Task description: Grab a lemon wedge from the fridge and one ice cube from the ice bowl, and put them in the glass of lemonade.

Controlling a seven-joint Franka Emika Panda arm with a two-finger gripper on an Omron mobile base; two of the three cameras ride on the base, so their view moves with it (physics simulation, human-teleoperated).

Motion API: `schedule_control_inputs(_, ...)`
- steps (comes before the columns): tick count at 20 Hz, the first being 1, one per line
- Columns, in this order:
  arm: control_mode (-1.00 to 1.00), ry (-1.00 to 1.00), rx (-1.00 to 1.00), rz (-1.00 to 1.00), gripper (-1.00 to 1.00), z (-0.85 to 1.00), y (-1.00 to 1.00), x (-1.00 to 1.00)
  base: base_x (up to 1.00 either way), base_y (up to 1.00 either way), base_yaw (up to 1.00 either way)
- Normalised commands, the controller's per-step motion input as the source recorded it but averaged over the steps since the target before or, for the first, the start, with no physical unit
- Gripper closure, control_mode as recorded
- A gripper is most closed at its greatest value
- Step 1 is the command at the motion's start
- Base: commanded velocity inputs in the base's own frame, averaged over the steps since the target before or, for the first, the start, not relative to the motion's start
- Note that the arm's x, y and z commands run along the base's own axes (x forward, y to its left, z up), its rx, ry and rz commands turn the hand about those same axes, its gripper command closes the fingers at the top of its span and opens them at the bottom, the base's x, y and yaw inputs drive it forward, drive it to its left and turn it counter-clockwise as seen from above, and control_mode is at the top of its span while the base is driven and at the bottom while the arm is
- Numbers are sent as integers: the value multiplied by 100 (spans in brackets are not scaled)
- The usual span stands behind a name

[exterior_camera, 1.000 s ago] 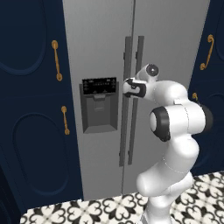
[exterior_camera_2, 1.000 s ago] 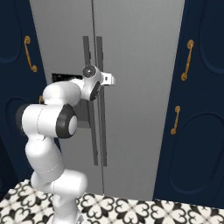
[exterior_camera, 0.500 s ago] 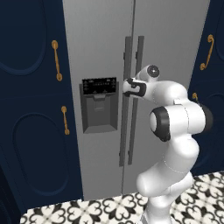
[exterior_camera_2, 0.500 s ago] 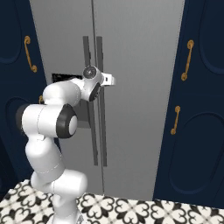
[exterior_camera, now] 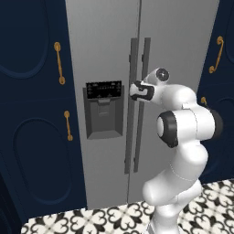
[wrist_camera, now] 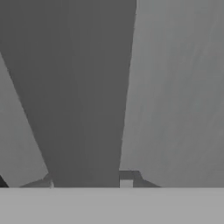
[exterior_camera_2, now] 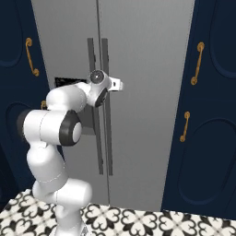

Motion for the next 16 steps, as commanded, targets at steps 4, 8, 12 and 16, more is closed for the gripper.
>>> schedule_control_inputs(4, -100, -2, 10, -11, 100, 0, -95, -37, 0, 0, 0)
schedule_control_inputs(8, -100, -1, 14, -15, 100, 2, -100, -56, 0, 0, 0)
schedule_control_inputs(12, -100, -1, 13, -14, 100, 18, -100, -74, 0, 0, 0)
schedule_control_inputs(16, -100, -3, 15, -11, 100, 28, -100, -88, 0, 0, 0)
